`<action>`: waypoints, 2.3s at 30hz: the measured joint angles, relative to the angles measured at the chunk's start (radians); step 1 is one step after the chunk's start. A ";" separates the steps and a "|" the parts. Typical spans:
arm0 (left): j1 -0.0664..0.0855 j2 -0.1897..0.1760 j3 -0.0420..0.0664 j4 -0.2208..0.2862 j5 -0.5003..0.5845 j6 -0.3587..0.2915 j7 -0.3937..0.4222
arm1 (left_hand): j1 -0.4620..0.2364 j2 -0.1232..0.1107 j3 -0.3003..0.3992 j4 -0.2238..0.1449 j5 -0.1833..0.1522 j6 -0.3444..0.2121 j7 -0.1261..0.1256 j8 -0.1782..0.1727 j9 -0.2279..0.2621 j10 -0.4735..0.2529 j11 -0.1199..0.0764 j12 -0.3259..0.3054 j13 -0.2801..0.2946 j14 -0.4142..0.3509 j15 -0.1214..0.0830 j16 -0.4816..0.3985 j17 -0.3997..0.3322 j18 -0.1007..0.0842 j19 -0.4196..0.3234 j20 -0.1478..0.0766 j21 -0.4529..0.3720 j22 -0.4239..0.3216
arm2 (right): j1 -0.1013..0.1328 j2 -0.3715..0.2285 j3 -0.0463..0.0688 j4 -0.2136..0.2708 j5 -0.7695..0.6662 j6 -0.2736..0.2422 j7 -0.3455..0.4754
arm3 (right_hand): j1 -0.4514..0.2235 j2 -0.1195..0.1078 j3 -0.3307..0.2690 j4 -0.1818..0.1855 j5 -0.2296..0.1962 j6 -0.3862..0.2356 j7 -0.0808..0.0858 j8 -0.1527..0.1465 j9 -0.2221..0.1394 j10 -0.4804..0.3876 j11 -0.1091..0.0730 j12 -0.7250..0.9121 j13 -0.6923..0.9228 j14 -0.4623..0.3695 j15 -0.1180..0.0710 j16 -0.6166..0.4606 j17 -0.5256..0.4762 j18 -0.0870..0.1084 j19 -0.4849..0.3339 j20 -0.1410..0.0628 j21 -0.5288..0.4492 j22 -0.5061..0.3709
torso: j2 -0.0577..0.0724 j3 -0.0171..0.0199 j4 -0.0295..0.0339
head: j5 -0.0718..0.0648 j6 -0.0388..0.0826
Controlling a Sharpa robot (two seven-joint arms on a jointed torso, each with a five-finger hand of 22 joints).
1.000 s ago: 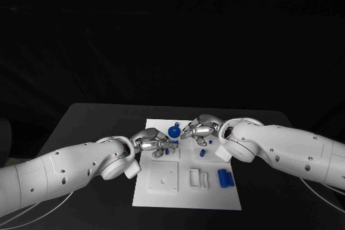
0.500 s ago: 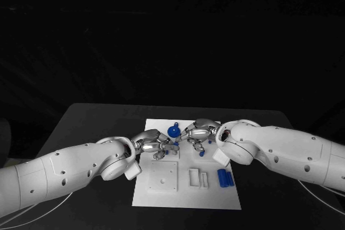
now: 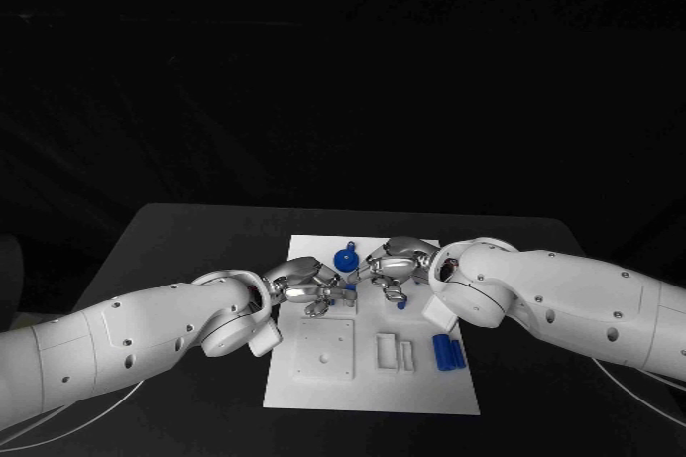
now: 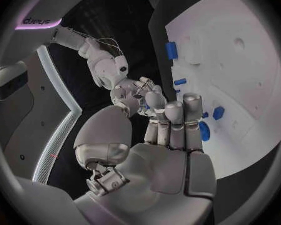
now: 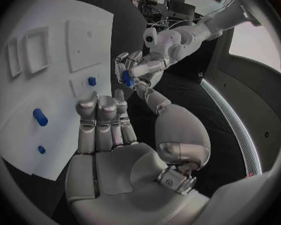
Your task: Assemble the parts on the task board
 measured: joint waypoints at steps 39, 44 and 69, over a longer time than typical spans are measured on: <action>0.000 0.001 0.000 0.003 -0.015 0.005 -0.019 | 0.049 0.049 0.011 -0.019 0.000 0.001 0.018 0.010 0.025 -0.003 -0.004 0.000 -0.004 0.000 0.003 0.000 0.000 0.000 0.000 0.000 0.000 0.000 | 0.000 0.002 -0.003 0.002 -0.073 0.002 -0.009 | 0.073 0.025 0.113 -0.052 -0.158 0.082 -0.025 0.024 -0.005 0.025 -0.032 0.000 -0.007 0.011 -0.025 0.000 0.000 0.015 0.002 0.002 0.013 0.001 | 0.000 0.0000 0.0003 | -0.003 -0.002; 0.000 0.002 0.000 0.004 -0.020 0.006 -0.024 | 0.049 0.049 0.008 -0.022 0.000 0.000 0.018 0.017 0.026 -0.003 -0.004 0.000 -0.005 0.000 0.003 0.000 -0.001 0.000 0.000 0.000 0.004 0.000 | 0.000 0.000 -0.003 0.003 -0.071 0.000 -0.005 | 0.042 -0.006 0.088 -0.043 -0.126 0.082 -0.024 0.024 -0.008 0.025 -0.032 0.000 -0.007 0.011 -0.025 0.000 0.000 0.017 0.005 0.006 0.013 0.001 | 0.000 0.0000 0.0002 | -0.001 -0.004; -0.001 0.004 -0.002 0.002 -0.030 0.009 -0.043 | 0.048 0.048 0.008 -0.022 -0.004 0.004 0.021 0.019 0.031 -0.003 -0.004 0.000 -0.007 0.004 -0.001 0.000 -0.002 0.000 0.000 0.000 0.004 0.000 | -0.009 0.013 -0.008 -0.008 -0.081 0.011 0.002 | 0.116 0.031 0.130 -0.071 -0.174 0.092 -0.028 0.030 -0.010 0.029 -0.035 0.000 -0.002 0.015 -0.028 0.000 0.003 0.020 0.010 0.004 0.017 0.000 | 0.000 0.0006 0.0003 | 0.000 -0.008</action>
